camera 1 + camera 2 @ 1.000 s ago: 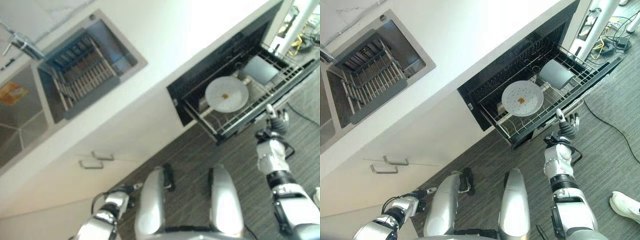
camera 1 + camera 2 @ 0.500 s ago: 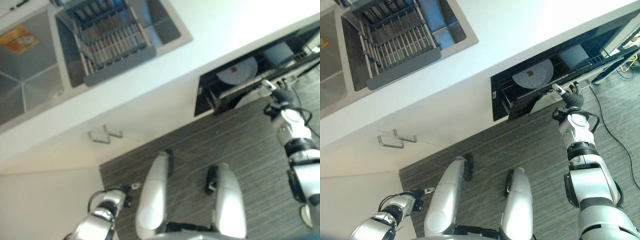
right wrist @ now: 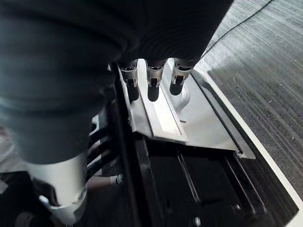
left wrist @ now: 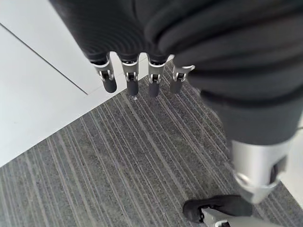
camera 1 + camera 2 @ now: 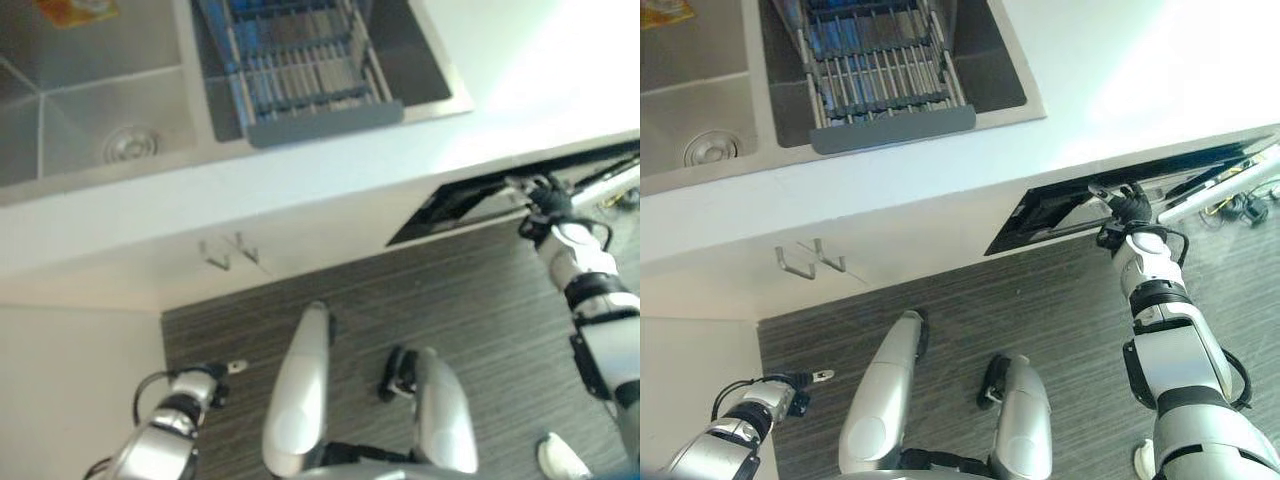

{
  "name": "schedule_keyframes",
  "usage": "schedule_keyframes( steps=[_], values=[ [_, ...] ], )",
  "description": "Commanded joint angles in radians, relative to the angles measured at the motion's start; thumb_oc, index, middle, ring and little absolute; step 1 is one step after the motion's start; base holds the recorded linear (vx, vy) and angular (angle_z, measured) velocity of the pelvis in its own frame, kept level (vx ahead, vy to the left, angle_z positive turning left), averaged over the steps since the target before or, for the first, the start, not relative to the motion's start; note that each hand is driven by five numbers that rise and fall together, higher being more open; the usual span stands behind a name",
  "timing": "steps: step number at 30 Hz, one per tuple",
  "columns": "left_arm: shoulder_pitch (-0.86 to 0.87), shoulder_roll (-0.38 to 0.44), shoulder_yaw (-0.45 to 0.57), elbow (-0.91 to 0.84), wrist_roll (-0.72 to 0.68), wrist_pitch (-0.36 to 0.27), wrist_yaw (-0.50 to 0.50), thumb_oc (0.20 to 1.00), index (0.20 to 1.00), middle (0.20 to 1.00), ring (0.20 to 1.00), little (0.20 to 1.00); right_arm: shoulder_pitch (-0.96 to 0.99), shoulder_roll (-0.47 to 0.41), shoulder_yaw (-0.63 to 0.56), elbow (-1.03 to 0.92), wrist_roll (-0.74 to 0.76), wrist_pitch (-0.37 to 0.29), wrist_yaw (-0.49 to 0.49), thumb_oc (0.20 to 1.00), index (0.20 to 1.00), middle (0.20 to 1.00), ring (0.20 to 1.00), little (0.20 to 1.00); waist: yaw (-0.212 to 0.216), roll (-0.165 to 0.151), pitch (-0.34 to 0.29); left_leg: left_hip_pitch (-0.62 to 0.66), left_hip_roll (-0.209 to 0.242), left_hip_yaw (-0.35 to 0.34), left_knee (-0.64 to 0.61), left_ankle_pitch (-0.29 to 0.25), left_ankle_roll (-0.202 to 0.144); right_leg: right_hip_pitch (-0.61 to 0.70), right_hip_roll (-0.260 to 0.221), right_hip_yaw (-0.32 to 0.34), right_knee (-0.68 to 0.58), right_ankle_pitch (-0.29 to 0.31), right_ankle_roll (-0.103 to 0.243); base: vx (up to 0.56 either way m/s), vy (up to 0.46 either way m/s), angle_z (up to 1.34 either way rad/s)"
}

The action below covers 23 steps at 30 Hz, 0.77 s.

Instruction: Place the dishes in the dishwasher.

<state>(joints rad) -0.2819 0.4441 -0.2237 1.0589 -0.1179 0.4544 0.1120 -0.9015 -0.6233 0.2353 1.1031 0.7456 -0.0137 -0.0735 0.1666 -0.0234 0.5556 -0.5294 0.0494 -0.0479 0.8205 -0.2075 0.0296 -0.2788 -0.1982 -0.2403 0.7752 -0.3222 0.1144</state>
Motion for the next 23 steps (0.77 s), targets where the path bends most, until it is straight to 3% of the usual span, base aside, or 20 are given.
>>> schedule_keyframes(
  steps=[1, 7, 9, 11, 16, 19, 21, 22, 23],
  values=[
    [0.054, 0.049, -0.048, -0.001, 0.049, 0.043, 0.002, 1.0, 1.0, 1.0, 1.0, 1.0, -0.178, -0.023, 0.008, -0.104, -0.016, -0.126, 0.033, 1.0, 1.0, 1.0, 1.0, 1.0, 0.055, -0.006, -0.036, 0.101, -0.025, 0.096, -0.222, 0.054, 0.057, -0.093, 0.013, 0.019, -0.118, 0.244, -0.009, 0.18, -0.088, 0.03],
    [0.088, 0.064, -0.02, -0.009, 0.015, 0.041, 0.033, 1.0, 1.0, 1.0, 1.0, 1.0, -0.154, -0.002, -0.02, -0.096, -0.034, -0.064, 0.043, 1.0, 1.0, 1.0, 1.0, 1.0, 0.07, -0.027, -0.036, 0.127, -0.027, 0.092, -0.205, 0.036, 0.056, -0.027, 0.03, 0.015, -0.192, 0.265, 0.001, 0.06, -0.115, 0.01],
    [0.091, 0.051, 0.005, -0.015, -0.022, -0.021, 0.066, 1.0, 1.0, 1.0, 1.0, 1.0, -0.053, 0.053, -0.024, -0.125, -0.052, -0.089, 0.079, 1.0, 1.0, 1.0, 1.0, 1.0, 0.061, -0.04, -0.038, 0.159, -0.028, 0.1, -0.263, 0.074, 0.057, 0.017, 0.04, 0.004, -0.279, 0.294, -0.013, -0.2, -0.165, 0.16],
    [0.095, 0.001, 0.042, -0.05, -0.087, -0.084, 0.056, 1.0, 1.0, 1.0, 1.0, 1.0, 0.217, 0.15, -0.057, -0.276, -0.04, -0.122, 0.055, 1.0, 1.0, 1.0, 1.0, 1.0, 0.008, -0.053, -0.071, 0.229, -0.011, 0.127, -0.346, 0.082, 0.04, 0.08, 0.054, 0.015, -0.386, 0.298, -0.008, -0.23, -0.151, 0.1],
    [0.123, -0.084, 0.063, -0.131, -0.209, -0.179, -0.009, 1.0, 1.0, 1.0, 1.0, 1.0, 0.581, 0.21, -0.107, -0.43, -0.148, -0.138, 0.052, 1.0, 1.0, 1.0, 1.0, 1.0, -0.083, -0.032, -0.138, 0.331, 0.007, 0.158, -0.486, 0.109, 0.0, 0.163, 0.057, 0.029, -0.519, 0.278, -0.003, -0.2, 0.009, -0.35],
    [0.154, -0.123, 0.076, -0.164, -0.228, -0.216, -0.049, 1.0, 1.0, 1.0, 1.0, 1.0, 0.731, 0.228, -0.124, -0.401, -0.254, -0.151, 0.074, 1.0, 1.0, 1.0, 1.0, 1.0, -0.126, -0.009, -0.184, 0.396, 0.016, 0.179, -0.579, 0.132, -0.032, 0.214, 0.053, 0.016, -0.584, 0.262, -0.001, -0.22, 0.051, -0.29],
    [0.176, -0.143, 0.083, -0.169, -0.222, -0.245, -0.117, 1.0, 1.0, 1.0, 1.0, 1.0, 0.797, 0.246, -0.134, -0.346, -0.25, -0.147, 0.084, 1.0, 1.0, 1.0, 1.0, 1.0, -0.145, 0.002, -0.215, 0.445, 0.023, 0.194, -0.645, 0.144, -0.052, 0.249, 0.052, 0.002, -0.62, 0.251, -0.002, -0.19, -0.024, -0.07],
    [0.189, -0.153, 0.077, -0.166, -0.197, -0.298, -0.175, 1.0, 1.0, 1.0, 1.0, 1.0, 0.824, 0.256, -0.143, -0.31, -0.264, -0.151, 0.087, 1.0, 1.0, 1.0, 1.0, 1.0, -0.153, 0.009, -0.226, 0.475, 0.025, 0.198, -0.68, 0.145, -0.059, 0.271, 0.053, -0.005, -0.64, 0.246, -0.002, -0.17, -0.026, 0.01],
    [0.198, -0.157, 0.075, -0.158, -0.199, -0.293, -0.193, 1.0, 1.0, 1.0, 1.0, 1.0, 0.836, 0.26, -0.146, -0.289, -0.268, -0.152, 0.094, 1.0, 1.0, 1.0, 1.0, 1.0, -0.157, 0.012, -0.238, 0.481, 0.026, 0.199, -0.696, 0.149, -0.061, 0.274, 0.054, -0.008, -0.648, 0.247, -0.003, -0.18, -0.031, 0.01]
  ],
)
